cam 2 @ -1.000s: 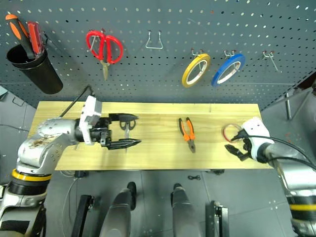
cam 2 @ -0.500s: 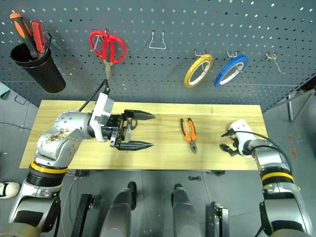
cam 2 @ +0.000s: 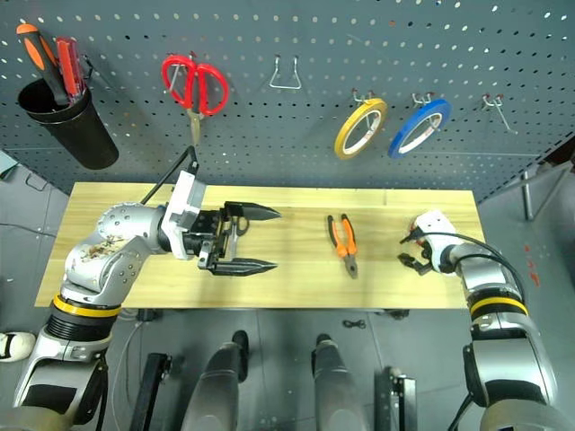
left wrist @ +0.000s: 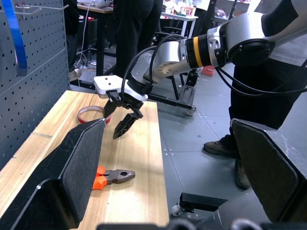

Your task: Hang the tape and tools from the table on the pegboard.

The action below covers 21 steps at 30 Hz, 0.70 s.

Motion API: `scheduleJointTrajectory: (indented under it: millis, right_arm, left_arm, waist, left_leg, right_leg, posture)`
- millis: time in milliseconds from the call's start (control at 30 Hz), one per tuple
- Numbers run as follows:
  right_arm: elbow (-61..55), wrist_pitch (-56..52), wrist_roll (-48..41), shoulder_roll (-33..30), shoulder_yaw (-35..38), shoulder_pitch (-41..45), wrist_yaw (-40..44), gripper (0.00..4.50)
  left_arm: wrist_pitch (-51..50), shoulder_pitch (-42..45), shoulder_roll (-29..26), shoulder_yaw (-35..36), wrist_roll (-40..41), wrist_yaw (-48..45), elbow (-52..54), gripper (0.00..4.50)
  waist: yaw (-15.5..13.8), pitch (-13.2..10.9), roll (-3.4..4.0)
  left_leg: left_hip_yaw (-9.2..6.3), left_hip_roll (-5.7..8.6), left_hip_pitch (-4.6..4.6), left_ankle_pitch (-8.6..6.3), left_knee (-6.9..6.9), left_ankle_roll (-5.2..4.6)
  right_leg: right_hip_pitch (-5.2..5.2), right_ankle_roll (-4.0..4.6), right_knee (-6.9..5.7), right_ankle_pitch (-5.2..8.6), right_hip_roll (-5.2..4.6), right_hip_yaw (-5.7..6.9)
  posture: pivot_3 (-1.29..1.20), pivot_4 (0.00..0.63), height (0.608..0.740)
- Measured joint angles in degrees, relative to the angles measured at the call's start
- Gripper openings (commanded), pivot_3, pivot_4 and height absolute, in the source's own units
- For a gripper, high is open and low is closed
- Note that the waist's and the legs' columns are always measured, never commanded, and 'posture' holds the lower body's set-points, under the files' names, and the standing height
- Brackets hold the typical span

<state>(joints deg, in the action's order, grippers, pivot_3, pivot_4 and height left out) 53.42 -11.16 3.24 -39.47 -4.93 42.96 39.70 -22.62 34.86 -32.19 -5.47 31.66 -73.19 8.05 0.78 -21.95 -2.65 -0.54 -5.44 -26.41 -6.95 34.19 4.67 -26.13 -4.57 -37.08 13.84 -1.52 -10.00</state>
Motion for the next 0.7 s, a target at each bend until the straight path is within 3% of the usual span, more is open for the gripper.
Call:
scheduleJointTrajectory:
  millis: [267, 367, 700]
  right_arm:
    - [11.36, 0.79, 0.63, 2.21, 1.3, 6.25, -1.3, 4.43]
    - [14.66, -0.24, -0.11, 2.42, 3.16, 8.22, -1.7, 3.68]
    - [17.22, -0.32, 0.09, 2.41, 4.08, 9.25, -2.53, 0.2]
  left_arm:
    - [-1.07, -0.04, -0.15, 0.04, 0.11, 0.22, 0.12, 4.5]
    - [-1.36, -0.04, -0.17, 0.05, 0.2, 0.52, 0.2, 4.5]
    - [-1.55, -0.01, -0.01, 0.61, 1.95, 1.26, 1.07, 4.5]
  waist:
    - [-0.12, -0.03, -0.02]
    - [-0.1, -0.04, -0.02]
    - [-0.05, -0.05, -0.01]
  left_leg:
    - [0.0, 0.02, 0.0, 0.0, -0.01, 0.0]
    - [0.0, 0.02, 0.0, 0.0, -0.02, 0.0]
    - [0.0, 0.02, 0.0, 0.0, -0.02, 0.0]
  right_leg:
    - [0.0, 0.14, 0.0, -0.09, -0.01, 0.0]
    - [0.0, 0.14, 0.0, -0.08, -0.01, 0.0]
    - [0.0, 0.12, 0.0, -0.07, -0.01, 0.0]
  posture:
    - [0.1, 0.432, 0.74]
    - [0.1, 0.432, 0.74]
    - [0.09, 0.433, 0.74]
